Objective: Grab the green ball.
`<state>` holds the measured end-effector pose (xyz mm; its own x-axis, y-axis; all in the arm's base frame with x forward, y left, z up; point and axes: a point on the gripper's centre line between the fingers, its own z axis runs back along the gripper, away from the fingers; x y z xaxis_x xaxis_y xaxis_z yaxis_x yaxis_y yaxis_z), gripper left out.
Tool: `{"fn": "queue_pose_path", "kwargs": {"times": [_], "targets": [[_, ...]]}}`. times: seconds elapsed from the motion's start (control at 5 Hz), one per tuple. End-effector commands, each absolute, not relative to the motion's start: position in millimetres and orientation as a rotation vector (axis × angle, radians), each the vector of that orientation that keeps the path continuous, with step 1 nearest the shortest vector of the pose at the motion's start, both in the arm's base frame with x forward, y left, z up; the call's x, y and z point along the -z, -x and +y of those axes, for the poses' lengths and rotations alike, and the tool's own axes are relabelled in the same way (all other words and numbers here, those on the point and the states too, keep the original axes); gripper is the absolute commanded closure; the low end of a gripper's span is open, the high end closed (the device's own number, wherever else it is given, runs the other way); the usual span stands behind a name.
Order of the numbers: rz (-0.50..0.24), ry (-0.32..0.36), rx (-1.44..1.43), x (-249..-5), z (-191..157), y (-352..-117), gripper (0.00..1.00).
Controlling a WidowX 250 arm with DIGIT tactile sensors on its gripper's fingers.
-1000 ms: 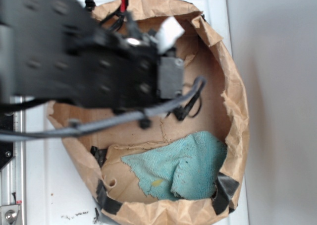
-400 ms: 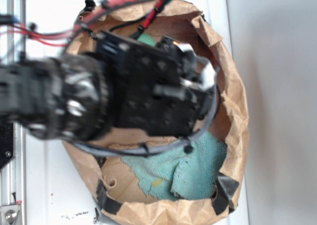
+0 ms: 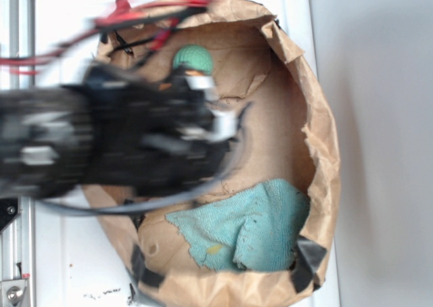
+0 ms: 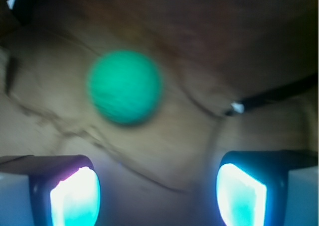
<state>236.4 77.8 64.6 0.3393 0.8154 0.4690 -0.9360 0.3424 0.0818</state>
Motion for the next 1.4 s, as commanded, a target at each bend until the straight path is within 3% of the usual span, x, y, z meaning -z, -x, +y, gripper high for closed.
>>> {"fn": "queue_pose_path", "kwargs": {"times": [0.0,1.0,1.2], "targets": [[-0.408,-0.394,-1.200,-79,96,-182,0.00],[-0.408,-0.394,-1.200,-79,96,-182,0.00],[-0.381,-0.333,-1.239,-74,98,-206,0.00]]}}
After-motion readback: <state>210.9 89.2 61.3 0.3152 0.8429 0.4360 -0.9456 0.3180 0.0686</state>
